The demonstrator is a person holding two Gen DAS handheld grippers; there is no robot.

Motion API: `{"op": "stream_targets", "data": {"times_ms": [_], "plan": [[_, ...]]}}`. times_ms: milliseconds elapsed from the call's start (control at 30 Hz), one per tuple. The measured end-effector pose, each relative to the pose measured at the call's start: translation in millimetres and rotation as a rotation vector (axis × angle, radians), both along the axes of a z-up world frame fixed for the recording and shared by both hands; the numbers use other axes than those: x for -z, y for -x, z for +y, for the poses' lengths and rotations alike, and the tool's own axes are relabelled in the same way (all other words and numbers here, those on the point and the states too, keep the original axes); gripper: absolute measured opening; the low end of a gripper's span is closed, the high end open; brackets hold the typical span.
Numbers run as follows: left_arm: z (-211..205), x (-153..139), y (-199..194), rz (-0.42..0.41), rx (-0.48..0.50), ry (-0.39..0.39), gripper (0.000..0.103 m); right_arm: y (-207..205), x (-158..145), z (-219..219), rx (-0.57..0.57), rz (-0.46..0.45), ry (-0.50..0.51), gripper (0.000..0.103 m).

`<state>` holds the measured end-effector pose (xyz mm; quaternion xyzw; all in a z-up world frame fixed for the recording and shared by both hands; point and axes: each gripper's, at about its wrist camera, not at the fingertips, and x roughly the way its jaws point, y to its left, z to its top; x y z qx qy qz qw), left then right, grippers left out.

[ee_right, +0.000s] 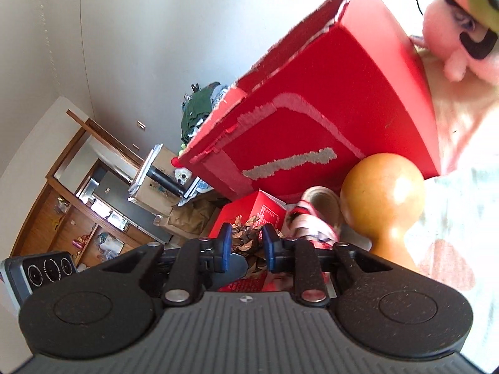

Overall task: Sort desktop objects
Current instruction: 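Lift the pinecone with the right gripper over the red box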

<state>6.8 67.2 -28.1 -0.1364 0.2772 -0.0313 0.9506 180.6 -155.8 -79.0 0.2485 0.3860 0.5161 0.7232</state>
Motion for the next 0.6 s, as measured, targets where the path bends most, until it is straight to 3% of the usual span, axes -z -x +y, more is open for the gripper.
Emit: {"op": "stream_targets", "data": {"times_ms": [200,367,600], "plan": [[-9,-25,0,-0.063,0.039,-0.015,0.042,1,-14,-9,0.032,-0.019,-0.048,0.023],[-15,-57,-9,-0.136,0.070,-0.060,0.042,-3,-43,-8,0.029,-0.059,-0.112,0.019],[-7,-83,-36,-0.181,0.063,-0.101,0.042,-20,-81,14,0.052,-0.166,-0.079,0.018]]}}
